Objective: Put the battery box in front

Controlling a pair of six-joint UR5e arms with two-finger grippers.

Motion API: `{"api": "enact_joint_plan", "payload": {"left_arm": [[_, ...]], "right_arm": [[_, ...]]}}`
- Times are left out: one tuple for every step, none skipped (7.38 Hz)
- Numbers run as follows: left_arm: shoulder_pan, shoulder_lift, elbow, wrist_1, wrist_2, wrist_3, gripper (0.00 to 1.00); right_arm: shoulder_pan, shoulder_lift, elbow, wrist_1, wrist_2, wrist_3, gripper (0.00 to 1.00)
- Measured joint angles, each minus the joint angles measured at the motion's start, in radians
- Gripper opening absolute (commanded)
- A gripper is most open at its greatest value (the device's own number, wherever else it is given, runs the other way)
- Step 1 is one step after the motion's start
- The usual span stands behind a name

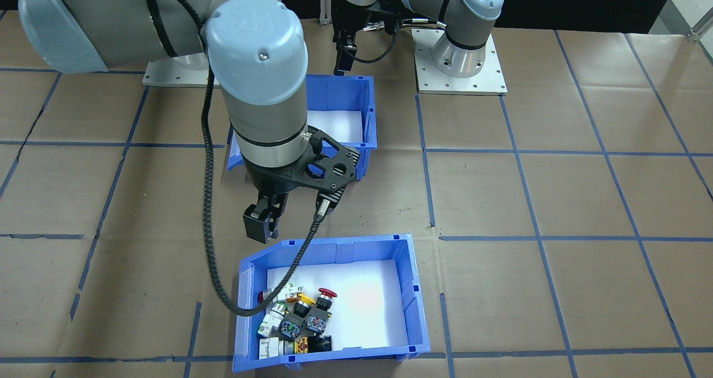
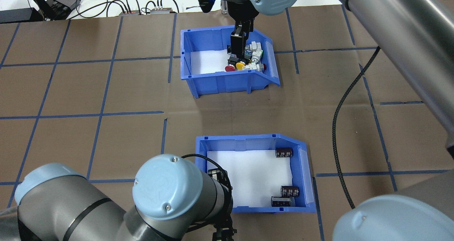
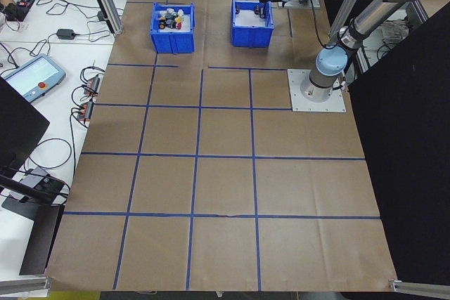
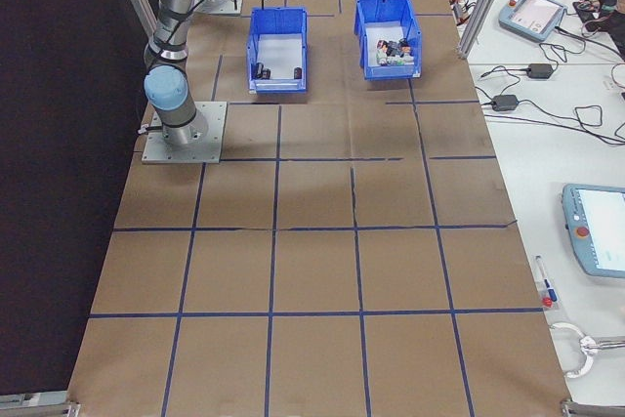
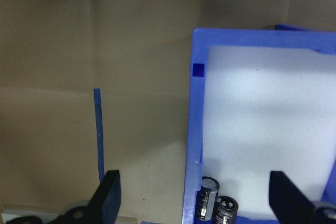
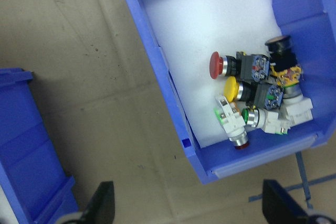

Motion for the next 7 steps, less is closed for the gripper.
{"api": "enact_joint_plan", "payload": {"left_arm": [[-0.016,-0.007,-0.026,0.053,0.003,-0.020,1.00],[-0.022,-0.027,-0.039,0.088,0.007,-0.027,1.00],[-0.026,-0.058,-0.044,0.126,0.009,-0.030,1.00],[-0.036,-0.091,-0.047,0.159,0.010,-0.031,1.00],[-0.048,-0.122,-0.050,0.177,0.019,-0.032,1.00],[-0.056,-0.155,-0.051,0.192,0.033,-0.033,1.00],[-0.060,-0.186,-0.051,0.210,0.043,-0.040,0.89]], "right_arm": [[0.034,0.023,-0.002,-0.017,0.002,-0.045,1.00],[0.064,0.053,-0.002,-0.052,-0.001,-0.069,1.00],[0.080,0.084,-0.002,-0.079,-0.003,-0.079,1.00],[0.087,0.111,0.002,-0.095,-0.004,-0.084,1.00],[0.088,0.134,0.008,-0.113,-0.006,-0.093,1.00],[0.088,0.155,0.011,-0.135,-0.006,-0.106,1.00],[0.088,0.174,0.017,-0.151,-0.007,-0.115,1.00]]}}
